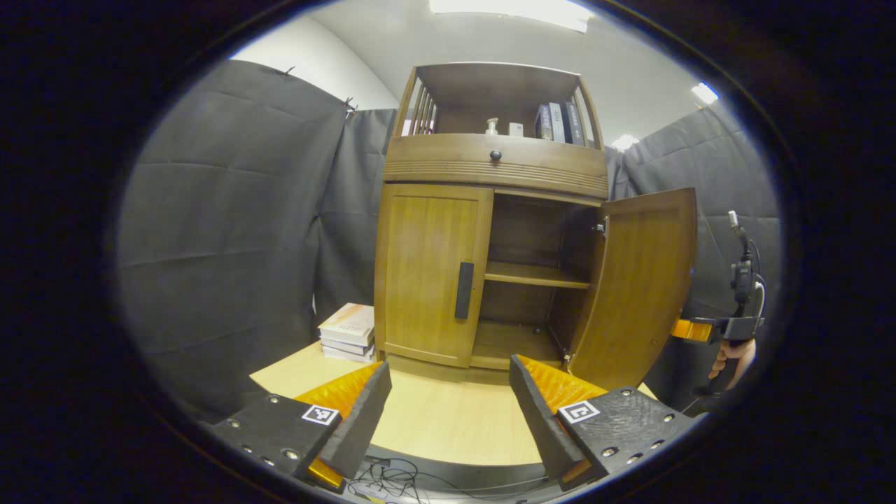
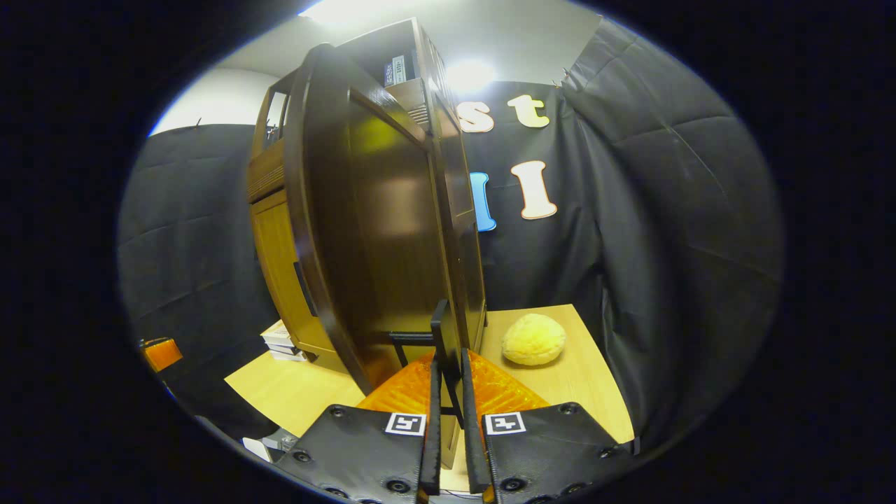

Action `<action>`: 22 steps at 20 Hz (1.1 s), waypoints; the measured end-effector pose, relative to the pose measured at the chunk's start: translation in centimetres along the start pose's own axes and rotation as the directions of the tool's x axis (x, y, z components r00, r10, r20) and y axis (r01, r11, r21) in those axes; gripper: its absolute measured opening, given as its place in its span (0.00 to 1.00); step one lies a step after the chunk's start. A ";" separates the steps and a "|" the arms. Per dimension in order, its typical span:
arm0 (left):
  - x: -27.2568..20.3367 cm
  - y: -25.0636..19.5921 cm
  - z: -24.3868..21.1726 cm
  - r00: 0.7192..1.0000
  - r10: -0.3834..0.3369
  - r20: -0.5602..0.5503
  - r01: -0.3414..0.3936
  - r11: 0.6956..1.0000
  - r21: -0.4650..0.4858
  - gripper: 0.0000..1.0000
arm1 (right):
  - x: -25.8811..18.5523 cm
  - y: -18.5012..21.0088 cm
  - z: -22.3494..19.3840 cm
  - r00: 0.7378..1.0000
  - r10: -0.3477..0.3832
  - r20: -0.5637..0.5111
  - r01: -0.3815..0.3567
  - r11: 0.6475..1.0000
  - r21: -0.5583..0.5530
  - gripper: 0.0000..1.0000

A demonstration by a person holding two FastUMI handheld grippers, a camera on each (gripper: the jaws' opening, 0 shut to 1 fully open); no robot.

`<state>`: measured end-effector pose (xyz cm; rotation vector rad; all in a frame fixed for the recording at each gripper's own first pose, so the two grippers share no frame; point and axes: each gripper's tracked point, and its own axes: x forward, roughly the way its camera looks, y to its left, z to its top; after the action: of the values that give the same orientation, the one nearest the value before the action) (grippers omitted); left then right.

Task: Open the right door of the double-door shoe cabinet with the right hand, and open the left door with the left hand.

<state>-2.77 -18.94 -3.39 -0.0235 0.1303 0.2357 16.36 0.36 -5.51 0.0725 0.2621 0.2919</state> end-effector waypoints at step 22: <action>14.9 12.0 3.7 0.956 -0.291 0.040 0.289 0.956 0.048 0.98 | -2.8 20.7 1.2 0.980 -0.161 0.120 0.170 0.983 -0.066 0.10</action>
<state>9.26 -3.69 -1.77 0.0045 0.0838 -0.0601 8.42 19.33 -1.40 -0.0083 0.1419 0.1310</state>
